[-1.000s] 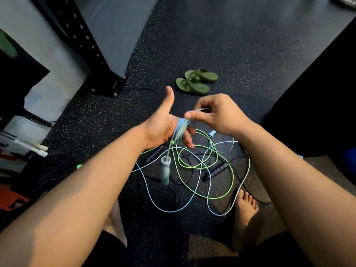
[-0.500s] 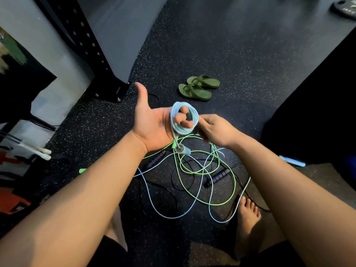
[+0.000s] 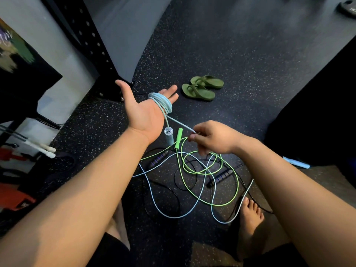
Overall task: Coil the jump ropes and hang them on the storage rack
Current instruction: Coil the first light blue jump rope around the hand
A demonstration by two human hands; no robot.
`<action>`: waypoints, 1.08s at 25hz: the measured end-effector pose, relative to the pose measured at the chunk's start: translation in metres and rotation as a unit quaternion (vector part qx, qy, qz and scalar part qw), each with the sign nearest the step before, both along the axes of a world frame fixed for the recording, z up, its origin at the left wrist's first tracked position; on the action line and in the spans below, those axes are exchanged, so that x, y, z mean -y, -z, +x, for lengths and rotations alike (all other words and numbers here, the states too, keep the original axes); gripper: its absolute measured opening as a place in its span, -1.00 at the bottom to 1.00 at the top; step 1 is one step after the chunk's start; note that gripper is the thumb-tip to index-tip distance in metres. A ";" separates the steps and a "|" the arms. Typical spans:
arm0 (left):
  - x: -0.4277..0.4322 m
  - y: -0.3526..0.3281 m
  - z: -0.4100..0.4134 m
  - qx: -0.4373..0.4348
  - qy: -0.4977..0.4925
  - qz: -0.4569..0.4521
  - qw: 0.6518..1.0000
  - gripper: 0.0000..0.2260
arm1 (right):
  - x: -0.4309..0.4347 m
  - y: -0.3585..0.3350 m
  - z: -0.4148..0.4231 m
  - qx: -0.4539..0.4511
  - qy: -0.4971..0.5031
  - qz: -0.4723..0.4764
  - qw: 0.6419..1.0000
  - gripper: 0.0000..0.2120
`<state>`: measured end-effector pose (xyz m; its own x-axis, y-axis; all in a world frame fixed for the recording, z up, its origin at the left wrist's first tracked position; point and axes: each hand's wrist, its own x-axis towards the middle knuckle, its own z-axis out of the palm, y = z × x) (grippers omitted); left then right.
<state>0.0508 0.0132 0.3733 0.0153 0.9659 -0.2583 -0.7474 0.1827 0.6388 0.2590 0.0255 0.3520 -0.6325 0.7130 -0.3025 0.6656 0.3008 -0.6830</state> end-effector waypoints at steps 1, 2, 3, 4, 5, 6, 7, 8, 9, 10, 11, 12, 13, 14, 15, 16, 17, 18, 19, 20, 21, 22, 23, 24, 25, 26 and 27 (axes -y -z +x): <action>-0.002 0.002 0.000 -0.026 -0.001 -0.014 1.000 0.16 | 0.001 -0.004 -0.001 -0.019 0.005 0.046 0.999 -0.79; -0.003 0.003 0.002 -0.053 0.003 -0.033 0.998 0.15 | 0.001 -0.008 0.000 -0.043 0.015 0.089 0.995 -0.80; -0.003 0.002 0.005 -0.081 0.015 -0.054 0.995 0.15 | 0.001 -0.011 0.000 -0.068 0.023 0.127 0.989 -0.81; -0.003 0.002 0.009 -0.108 0.037 -0.075 0.991 0.15 | 0.001 -0.013 0.000 -0.089 0.025 0.159 0.983 -0.82; -0.002 0.003 0.013 -0.133 0.070 -0.094 0.984 0.16 | 0.002 -0.013 0.000 -0.103 0.021 0.187 0.977 -0.82; -0.001 0.006 0.016 -0.160 0.112 -0.107 0.975 0.18 | 0.003 -0.013 0.000 -0.114 0.015 0.211 0.971 -0.83; 0.001 0.010 0.019 -0.192 0.164 -0.108 0.961 0.22 | 0.003 -0.012 0.000 -0.126 0.009 0.228 0.965 -0.84; 0.003 0.012 0.022 -0.235 0.222 -0.096 0.941 0.24 | 0.003 -0.012 0.001 -0.141 0.007 0.231 0.963 -0.84; 0.006 0.014 0.025 -0.277 0.276 -0.078 0.917 0.25 | 0.002 -0.012 0.002 -0.159 0.012 0.218 0.963 -0.85; 0.009 0.015 0.027 -0.305 0.319 -0.065 0.895 0.25 | 0.000 -0.013 0.005 -0.174 0.022 0.197 0.964 -0.85; 0.012 0.014 0.030 -0.318 0.349 -0.065 0.879 0.23 | -0.003 -0.014 0.007 -0.185 0.035 0.181 0.965 -0.85; 0.015 0.012 0.032 -0.316 0.370 -0.072 0.870 0.21 | -0.006 -0.014 0.010 -0.190 0.048 0.174 0.965 -0.84; 0.017 0.009 0.033 -0.305 0.386 -0.079 0.867 0.19 | -0.008 -0.013 0.013 -0.192 0.058 0.169 0.965 -0.84; 0.018 0.007 0.033 -0.291 0.398 -0.084 0.866 0.18 | -0.010 -0.012 0.015 -0.194 0.065 0.162 0.966 -0.84; 0.019 0.006 0.033 -0.275 0.407 -0.086 0.867 0.16 | -0.011 -0.010 0.016 -0.196 0.069 0.150 0.967 -0.86; 0.018 0.004 0.032 -0.258 0.412 -0.085 0.870 0.14 | -0.012 -0.007 0.017 -0.197 0.071 0.137 0.968 -0.88; 0.018 0.002 0.032 -0.237 0.413 -0.081 0.875 0.12 | -0.012 -0.005 0.017 -0.195 0.073 0.122 0.970 -0.88; 0.018 0.000 0.031 -0.215 0.409 -0.077 0.883 0.11 | -0.013 -0.001 0.018 -0.187 0.077 0.107 0.974 -0.87; 0.018 -0.002 0.030 -0.191 0.397 -0.073 0.895 0.10 | -0.014 0.002 0.018 -0.170 0.081 0.092 0.978 -0.83; 0.019 -0.004 0.030 -0.164 0.376 -0.069 0.909 0.09 | -0.016 0.006 0.018 -0.148 0.084 0.079 0.982 -0.78; 0.019 -0.006 0.029 -0.130 0.346 -0.068 0.927 0.09 | -0.017 0.009 0.019 -0.122 0.085 0.063 0.987 -0.71; 0.018 -0.009 0.027 -0.089 0.307 -0.069 0.945 0.09 | -0.018 0.012 0.020 -0.094 0.086 0.045 0.991 -0.67; 0.017 -0.011 0.024 -0.048 0.263 -0.069 0.961 0.08 | -0.018 0.015 0.020 -0.060 0.084 0.029 0.994 -0.65; 0.016 -0.012 0.020 -0.011 0.220 -0.064 0.973 0.08 | -0.018 0.018 0.021 -0.022 0.076 0.014 0.997 -0.66; 0.015 -0.012 0.017 0.018 0.181 -0.054 0.982 0.08 | -0.018 0.020 0.021 0.014 0.061 0.000 0.998 -0.70; 0.013 -0.012 0.013 0.037 0.147 -0.043 0.988 0.08 | -0.017 0.022 0.020 0.038 0.044 -0.013 0.998 -0.75; 0.013 -0.012 0.010 0.048 0.120 -0.031 0.991 0.09 | -0.015 0.023 0.018 0.048 0.030 -0.019 0.998 -0.79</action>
